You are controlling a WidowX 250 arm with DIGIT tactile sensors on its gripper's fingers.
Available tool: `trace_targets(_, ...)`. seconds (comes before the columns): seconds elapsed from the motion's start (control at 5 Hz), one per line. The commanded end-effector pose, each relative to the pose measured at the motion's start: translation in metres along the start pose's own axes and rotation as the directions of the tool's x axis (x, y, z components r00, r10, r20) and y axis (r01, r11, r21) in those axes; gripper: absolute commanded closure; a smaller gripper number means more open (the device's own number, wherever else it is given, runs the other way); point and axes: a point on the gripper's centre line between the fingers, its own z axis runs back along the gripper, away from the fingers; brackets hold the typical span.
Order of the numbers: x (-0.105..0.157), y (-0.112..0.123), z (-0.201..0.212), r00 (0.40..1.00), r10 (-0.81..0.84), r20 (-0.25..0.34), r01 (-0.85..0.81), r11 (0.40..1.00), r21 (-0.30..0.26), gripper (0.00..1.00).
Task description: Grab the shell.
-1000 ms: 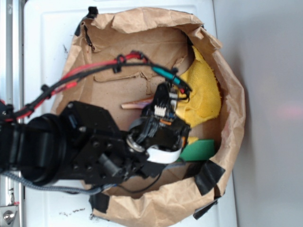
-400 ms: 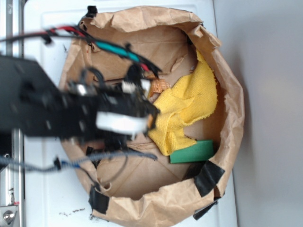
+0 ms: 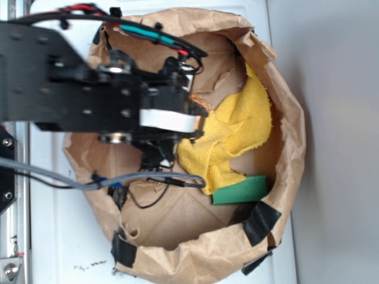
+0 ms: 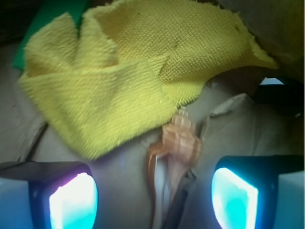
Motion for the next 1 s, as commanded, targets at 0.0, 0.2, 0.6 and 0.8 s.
trace_targets(0.0,0.015,0.008,-0.012,0.999,0.029,0.023,-0.031,0.998,0.056,0.0)
trace_targets(0.2,0.021,0.0,-0.034,1.0,0.011,-0.004,-0.011,0.997,0.082,0.0)
trace_targets(0.6,0.019,-0.003,-0.04,0.998,-0.056,0.004,0.056,0.998,-0.032,0.0)
trace_targets(0.8,0.017,-0.008,-0.046,0.996,-0.088,-0.008,0.087,0.995,-0.056,0.0)
